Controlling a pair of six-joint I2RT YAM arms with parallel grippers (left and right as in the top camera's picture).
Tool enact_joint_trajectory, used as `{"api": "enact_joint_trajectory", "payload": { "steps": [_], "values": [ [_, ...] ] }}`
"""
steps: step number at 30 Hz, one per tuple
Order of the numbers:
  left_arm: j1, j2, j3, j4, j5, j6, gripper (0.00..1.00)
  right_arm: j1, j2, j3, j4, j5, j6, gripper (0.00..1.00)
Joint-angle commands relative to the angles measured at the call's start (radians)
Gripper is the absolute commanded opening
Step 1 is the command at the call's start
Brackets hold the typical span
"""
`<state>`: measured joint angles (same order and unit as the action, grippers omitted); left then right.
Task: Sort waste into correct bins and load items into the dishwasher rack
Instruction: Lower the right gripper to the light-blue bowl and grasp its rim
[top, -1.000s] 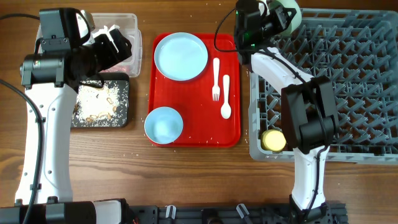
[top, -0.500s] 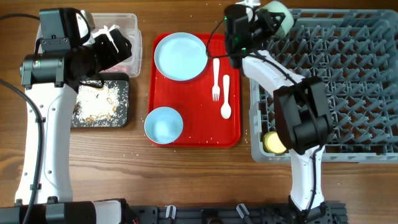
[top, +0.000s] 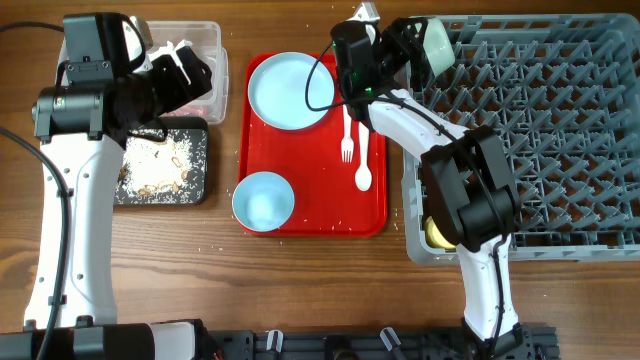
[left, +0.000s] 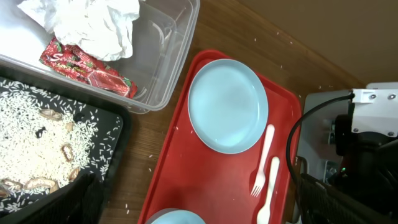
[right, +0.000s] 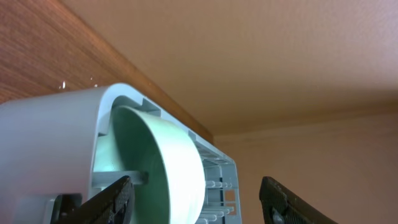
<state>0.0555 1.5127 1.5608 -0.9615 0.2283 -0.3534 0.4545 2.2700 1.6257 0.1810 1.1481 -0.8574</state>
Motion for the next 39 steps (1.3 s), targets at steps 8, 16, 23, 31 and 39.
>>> {"api": "enact_joint_trajectory", "payload": {
  "steps": [8,16,23,31,39],
  "values": [
    [0.008,0.006,0.004,0.003,-0.010,0.009,1.00,0.027,-0.218,0.005,-0.232,-0.253,0.343,0.77],
    [0.008,0.006,0.004,0.003,-0.010,0.009,1.00,0.030,-0.361,0.005,-0.683,-1.225,0.921,0.82],
    [0.008,0.006,0.004,0.003,-0.010,0.009,1.00,0.070,-0.331,-0.028,-0.849,-1.587,1.254,0.76],
    [0.008,0.006,0.004,0.003,-0.010,0.009,1.00,0.221,-0.328,-0.207,-0.812,-1.450,1.497,0.59],
    [0.008,0.006,0.004,0.003,-0.010,0.009,1.00,0.285,-0.282,-0.244,-0.821,-1.427,1.594,0.50]
  ]
}}
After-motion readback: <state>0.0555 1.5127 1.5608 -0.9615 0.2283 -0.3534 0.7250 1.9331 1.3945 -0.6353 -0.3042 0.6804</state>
